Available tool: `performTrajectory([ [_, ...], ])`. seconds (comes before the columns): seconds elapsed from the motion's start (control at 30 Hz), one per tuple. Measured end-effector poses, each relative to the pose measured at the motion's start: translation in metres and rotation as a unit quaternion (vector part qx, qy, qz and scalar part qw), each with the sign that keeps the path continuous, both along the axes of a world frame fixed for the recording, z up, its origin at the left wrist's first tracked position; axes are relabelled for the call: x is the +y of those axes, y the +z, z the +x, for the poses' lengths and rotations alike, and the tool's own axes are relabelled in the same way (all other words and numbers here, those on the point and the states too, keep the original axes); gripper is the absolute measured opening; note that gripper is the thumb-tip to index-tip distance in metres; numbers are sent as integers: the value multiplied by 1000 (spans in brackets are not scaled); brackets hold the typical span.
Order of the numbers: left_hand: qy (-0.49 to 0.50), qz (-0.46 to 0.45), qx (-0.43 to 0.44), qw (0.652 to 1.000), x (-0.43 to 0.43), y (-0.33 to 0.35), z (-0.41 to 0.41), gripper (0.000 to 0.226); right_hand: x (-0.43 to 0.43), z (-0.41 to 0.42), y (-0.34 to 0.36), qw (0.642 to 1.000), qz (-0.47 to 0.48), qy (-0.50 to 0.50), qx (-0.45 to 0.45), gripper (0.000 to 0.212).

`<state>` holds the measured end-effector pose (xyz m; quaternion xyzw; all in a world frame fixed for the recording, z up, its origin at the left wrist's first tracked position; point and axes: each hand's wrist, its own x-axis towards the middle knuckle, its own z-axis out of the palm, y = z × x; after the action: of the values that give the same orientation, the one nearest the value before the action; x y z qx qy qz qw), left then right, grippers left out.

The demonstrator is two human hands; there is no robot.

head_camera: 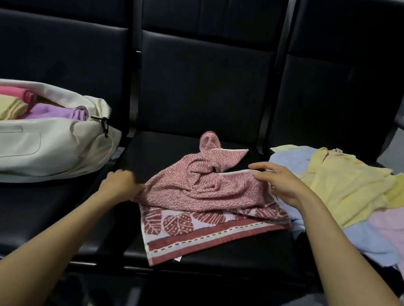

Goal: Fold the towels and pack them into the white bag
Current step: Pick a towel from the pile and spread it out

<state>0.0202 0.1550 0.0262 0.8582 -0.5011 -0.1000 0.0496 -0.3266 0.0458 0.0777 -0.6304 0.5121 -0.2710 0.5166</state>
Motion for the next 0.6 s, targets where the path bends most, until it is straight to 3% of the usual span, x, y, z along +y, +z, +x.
performTrajectory([
  [0.07,19,38,104,994,2,-6,7,49,4,-2,7,999,-8,-4,-39,20],
  [0.13,31,-3,254,967,4,-10,6,30,6,-4,11,997,-6,-9,-75,21],
  [0.23,29,-64,363,929,6,-7,0,15,7,-8,11,995,-9,-3,-97,21],
  [0.33,62,-220,510,830,3,8,-5,19,4,-10,10,991,-41,-23,-122,24],
  [0.4,87,-339,542,764,4,25,-3,23,1,-11,10,982,-61,-53,-170,26],
  [0.5,93,-437,567,692,8,43,9,23,-4,-13,16,957,-63,-87,-270,27],
  [0.6,79,-448,558,694,13,49,19,22,-1,-12,21,956,-19,-63,-287,22],
])
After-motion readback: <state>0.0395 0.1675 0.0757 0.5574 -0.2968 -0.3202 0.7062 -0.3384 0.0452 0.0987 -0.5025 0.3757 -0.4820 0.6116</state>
